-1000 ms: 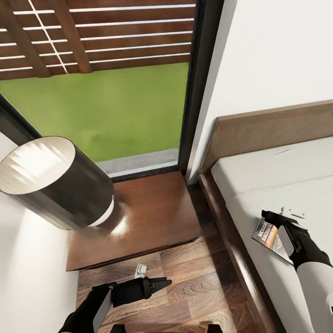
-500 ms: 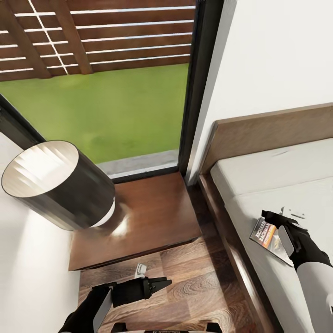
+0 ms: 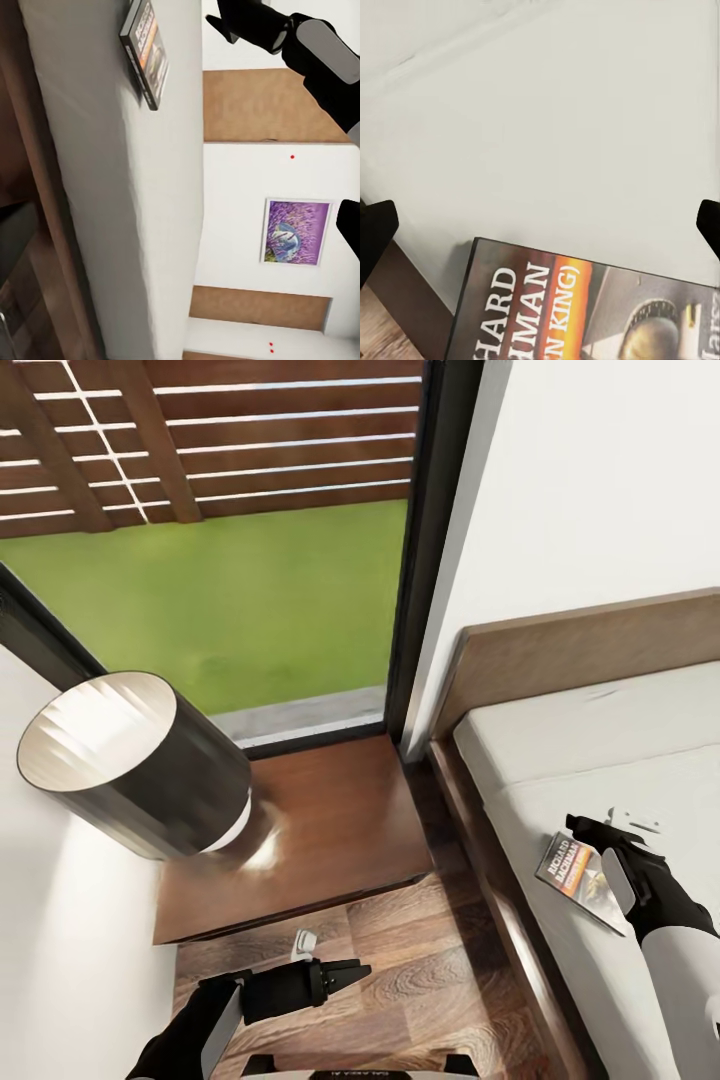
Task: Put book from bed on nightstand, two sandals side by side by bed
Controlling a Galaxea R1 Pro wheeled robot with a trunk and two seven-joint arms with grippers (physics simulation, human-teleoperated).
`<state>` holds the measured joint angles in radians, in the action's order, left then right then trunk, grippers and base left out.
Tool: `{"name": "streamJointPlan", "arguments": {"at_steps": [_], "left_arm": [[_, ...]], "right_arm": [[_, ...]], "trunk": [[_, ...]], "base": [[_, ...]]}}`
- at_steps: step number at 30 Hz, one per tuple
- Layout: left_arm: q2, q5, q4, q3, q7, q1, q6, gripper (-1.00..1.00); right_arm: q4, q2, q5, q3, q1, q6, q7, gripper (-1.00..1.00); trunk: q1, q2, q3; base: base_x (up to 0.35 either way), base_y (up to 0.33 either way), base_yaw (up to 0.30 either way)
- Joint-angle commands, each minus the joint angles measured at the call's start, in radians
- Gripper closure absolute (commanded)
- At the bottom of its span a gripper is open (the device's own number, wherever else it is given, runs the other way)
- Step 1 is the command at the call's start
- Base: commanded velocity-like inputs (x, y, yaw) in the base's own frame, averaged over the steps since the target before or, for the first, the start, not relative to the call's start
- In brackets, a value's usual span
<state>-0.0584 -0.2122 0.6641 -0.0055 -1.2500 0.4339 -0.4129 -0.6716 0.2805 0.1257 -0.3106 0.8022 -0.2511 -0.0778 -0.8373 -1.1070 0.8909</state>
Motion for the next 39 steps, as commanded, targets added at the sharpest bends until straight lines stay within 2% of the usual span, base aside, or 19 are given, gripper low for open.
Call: {"name": "streamJointPlan", "arguments": {"at_steps": [1,25,28,30,32,33,34,35,39], "left_arm": [[0.000,-0.004,0.000,-0.001,-0.002,0.000,-0.010,-1.00],[0.000,-0.004,0.000,-0.001,-0.001,0.000,-0.010,-1.00],[-0.001,-0.004,0.000,-0.001,0.000,0.000,-0.010,-1.00],[-0.001,-0.003,-0.001,-0.001,0.001,0.000,-0.010,-1.00],[-0.001,-0.003,-0.001,-0.001,0.001,0.000,-0.009,-1.00],[-0.001,-0.003,-0.001,-0.001,0.002,0.000,-0.009,-1.00],[-0.001,-0.002,-0.001,0.000,0.002,0.000,-0.009,-1.00],[-0.001,-0.002,-0.001,0.000,0.004,0.000,-0.009,-1.00],[-0.001,0.000,-0.002,0.000,0.009,0.000,-0.008,-1.00]], "right_arm": [[-0.002,0.000,0.011,0.001,0.000,-0.004,-0.005,-1.00],[-0.003,0.002,0.020,0.000,-0.008,-0.021,0.000,-1.00],[-0.002,0.010,0.023,0.001,-0.010,-0.023,0.036,-1.00],[-0.001,0.021,0.024,0.001,-0.010,-0.024,0.143,-1.00],[0.000,0.030,0.024,0.001,-0.011,-0.043,0.296,-1.00],[0.001,0.032,0.021,0.001,-0.011,-0.067,0.379,-1.00],[0.002,0.035,0.018,0.001,-0.012,-0.116,0.500,-1.00],[0.002,0.036,0.017,0.001,-0.016,-0.151,0.578,-1.00],[0.003,0.037,0.014,0.001,-0.060,-0.221,0.825,-1.00]], "trunk": [[0.004,0.007,-0.003],[0.096,0.175,-0.078],[0.107,0.196,-0.087],[0.115,0.210,-0.094],[0.123,0.224,-0.100],[0.127,0.231,-0.103],[0.130,0.238,-0.106],[0.134,0.245,-0.109],[0.150,0.273,-0.122]], "base": [[0.000,0.000,0.000],[0.000,0.000,0.000],[0.000,0.000,0.000],[0.000,0.000,0.000],[0.000,0.000,0.000],[0.000,0.000,0.000],[0.000,0.000,0.000],[0.000,0.000,0.000],[0.000,0.000,0.000]]}}
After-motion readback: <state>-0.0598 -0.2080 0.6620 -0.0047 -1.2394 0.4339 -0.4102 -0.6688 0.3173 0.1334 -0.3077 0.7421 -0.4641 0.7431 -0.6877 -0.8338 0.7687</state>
